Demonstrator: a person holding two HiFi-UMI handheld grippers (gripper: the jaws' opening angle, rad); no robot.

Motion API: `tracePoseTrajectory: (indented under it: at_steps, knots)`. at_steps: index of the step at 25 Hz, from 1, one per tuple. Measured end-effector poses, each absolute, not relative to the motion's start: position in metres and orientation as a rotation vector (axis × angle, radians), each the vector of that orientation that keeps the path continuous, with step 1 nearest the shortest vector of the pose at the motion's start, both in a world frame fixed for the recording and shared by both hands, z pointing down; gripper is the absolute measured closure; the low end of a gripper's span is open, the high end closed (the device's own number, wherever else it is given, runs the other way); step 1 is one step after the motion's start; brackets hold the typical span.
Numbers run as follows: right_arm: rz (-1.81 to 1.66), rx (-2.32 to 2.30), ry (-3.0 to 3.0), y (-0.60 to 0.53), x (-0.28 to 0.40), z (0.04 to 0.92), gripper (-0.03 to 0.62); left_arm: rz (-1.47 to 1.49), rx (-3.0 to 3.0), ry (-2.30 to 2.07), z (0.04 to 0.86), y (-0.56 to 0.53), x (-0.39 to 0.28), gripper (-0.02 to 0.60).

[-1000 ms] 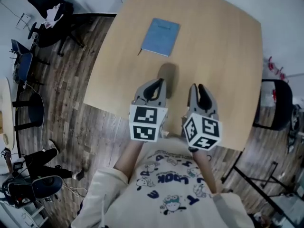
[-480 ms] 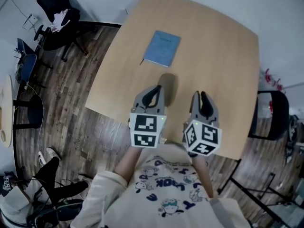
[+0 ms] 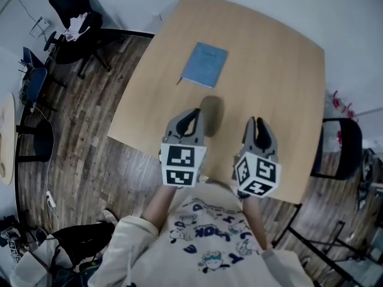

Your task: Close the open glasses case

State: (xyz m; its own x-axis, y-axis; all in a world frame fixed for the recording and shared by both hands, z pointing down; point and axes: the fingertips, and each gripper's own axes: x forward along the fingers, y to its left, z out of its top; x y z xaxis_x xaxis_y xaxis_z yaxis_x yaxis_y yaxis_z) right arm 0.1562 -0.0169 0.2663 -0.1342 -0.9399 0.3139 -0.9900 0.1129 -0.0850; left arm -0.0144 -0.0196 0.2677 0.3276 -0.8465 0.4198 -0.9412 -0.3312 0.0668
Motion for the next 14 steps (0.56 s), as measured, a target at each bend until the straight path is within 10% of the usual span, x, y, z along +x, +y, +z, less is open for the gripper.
tracePoseTrajectory:
  at_steps: [14]
  knots:
    - [0.367,1.93,-2.191,-0.0191,0.1558,0.2636,0.53,0.439,2.321,-1.62,0.2615,-0.024,-0.0117,0.574]
